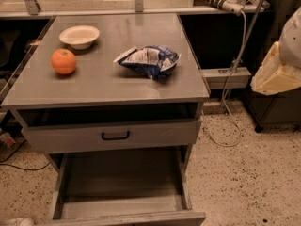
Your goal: Close middle drawer
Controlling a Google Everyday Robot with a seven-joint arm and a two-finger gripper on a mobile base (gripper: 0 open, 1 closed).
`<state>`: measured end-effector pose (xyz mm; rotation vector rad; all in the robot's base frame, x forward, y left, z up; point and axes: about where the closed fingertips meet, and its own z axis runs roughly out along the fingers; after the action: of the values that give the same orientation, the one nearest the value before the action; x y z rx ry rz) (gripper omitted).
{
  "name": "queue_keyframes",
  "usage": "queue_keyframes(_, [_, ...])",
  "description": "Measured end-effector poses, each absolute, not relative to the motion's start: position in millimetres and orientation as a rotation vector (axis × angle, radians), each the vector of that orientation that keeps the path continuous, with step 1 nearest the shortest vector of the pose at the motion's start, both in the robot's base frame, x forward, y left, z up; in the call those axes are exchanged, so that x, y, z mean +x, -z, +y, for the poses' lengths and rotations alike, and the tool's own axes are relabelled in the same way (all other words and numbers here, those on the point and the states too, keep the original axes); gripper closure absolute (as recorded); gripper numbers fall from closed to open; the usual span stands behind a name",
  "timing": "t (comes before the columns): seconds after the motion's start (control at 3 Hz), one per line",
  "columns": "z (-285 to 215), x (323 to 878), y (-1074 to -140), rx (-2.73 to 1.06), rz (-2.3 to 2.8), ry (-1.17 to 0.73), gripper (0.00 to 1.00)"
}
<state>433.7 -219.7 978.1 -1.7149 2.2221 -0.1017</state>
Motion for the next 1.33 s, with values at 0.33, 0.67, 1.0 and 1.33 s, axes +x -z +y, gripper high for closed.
queue_keyframes(0.33, [-229.5,399.6,-960.2,-1.719,2.295,0.11,1.0])
queue_keyframes(0.67, [-241.6,354.5,-921.1,-1.725,2.425,0.046,1.0])
queue_keyframes(1.0, [-242.2,310.7,-877.2,-1.751,2.546,-0.085,1.0])
queue_keyframes(1.33, [-242.2,310.7,-877.1,-1.751,2.546,-0.086,1.0])
